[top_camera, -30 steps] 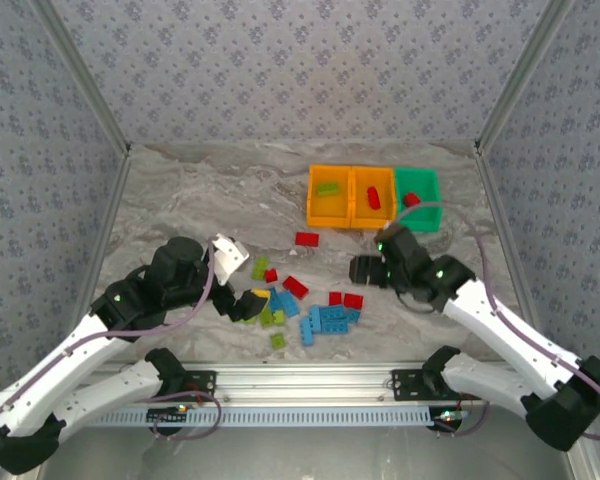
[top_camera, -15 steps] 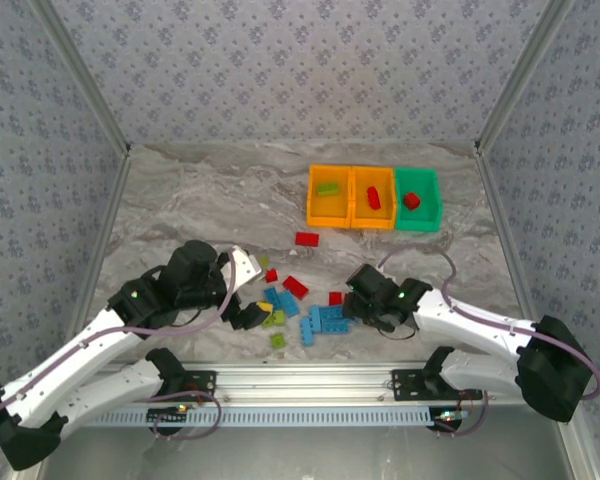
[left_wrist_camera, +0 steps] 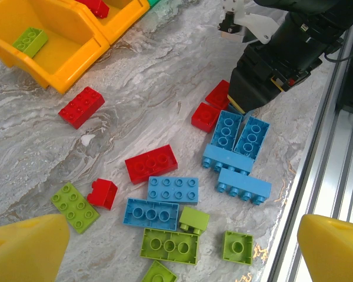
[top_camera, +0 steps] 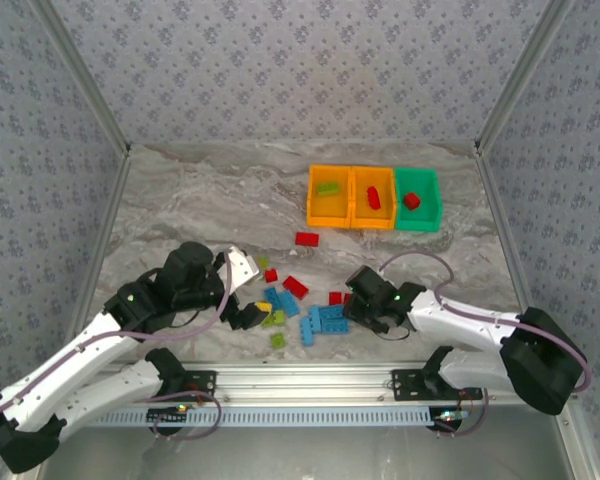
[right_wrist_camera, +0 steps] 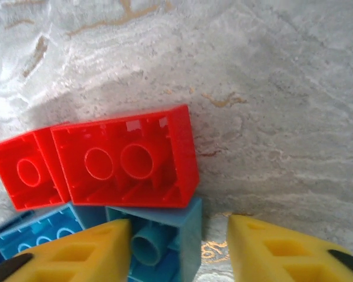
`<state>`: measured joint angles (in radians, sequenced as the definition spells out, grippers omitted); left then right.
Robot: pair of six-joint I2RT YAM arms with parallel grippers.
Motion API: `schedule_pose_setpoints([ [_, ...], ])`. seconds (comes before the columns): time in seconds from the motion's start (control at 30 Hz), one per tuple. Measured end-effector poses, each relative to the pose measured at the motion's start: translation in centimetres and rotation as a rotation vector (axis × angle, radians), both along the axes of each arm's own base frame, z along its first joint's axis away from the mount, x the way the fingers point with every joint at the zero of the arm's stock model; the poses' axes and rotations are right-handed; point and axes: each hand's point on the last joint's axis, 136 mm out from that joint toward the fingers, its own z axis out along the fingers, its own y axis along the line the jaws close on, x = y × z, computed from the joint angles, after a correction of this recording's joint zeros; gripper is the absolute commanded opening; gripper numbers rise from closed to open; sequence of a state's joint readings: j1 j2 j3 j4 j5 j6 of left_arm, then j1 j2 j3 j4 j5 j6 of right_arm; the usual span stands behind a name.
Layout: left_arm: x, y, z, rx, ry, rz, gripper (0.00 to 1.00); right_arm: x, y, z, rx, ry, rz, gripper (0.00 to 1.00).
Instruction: Sort the legos into containers by color
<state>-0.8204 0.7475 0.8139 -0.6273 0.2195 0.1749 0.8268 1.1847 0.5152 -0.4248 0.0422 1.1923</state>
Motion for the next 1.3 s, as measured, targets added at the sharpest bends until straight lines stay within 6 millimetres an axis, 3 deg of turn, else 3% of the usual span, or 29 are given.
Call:
schedule_pose_setpoints([
  [0.2, -0.1, 0.3, 0.1, -0.005, -0.010, 0.005, 0.99, 0.4, -1.6, 1.4, -0.042, -0.037, -0.031, 0.28],
  [0.37, -0.1, 0.3, 0.1, -0.004, -0.013, 0.008, 0.99, 2.0, -3.4, 5.4, -0.021, -0.133, -0.088, 0.28],
  [0.47, 0.0, 0.4, 0.0, -0.001, -0.013, 0.011, 0.99, 4.1, -5.1, 8.6, -0.016, -0.203, -0.135, 0.28],
  [0.6, 0.0, 0.4, -0.1, 0.002, -0.014, 0.016, 0.99, 8.4, -8.6, 12.9, -0.039, -0.295, -0.220, 0.28],
  [0.73, 0.0, 0.6, 0.1, -0.003, -0.024, 0.020, 0.99, 12.8, -10.1, 15.2, -0.068, -0.313, -0.213, 0.28],
  [1.0, 0.0, 0.7, 0.1, -0.006, -0.030, 0.023, 0.99, 23.3, -7.1, 15.3, -0.061, -0.297, -0.095, 0.29],
  [1.13, 0.0, 0.8, 0.1, -0.005, -0.032, 0.027, 0.99, 28.3, -6.0, 13.4, -0.077, -0.280, -0.068, 0.29],
  [1.3, -0.1, 1.0, 0.0, -0.006, -0.033, 0.027, 0.99, 31.8, -5.1, 9.4, -0.103, -0.220, -0.039, 0.29],
])
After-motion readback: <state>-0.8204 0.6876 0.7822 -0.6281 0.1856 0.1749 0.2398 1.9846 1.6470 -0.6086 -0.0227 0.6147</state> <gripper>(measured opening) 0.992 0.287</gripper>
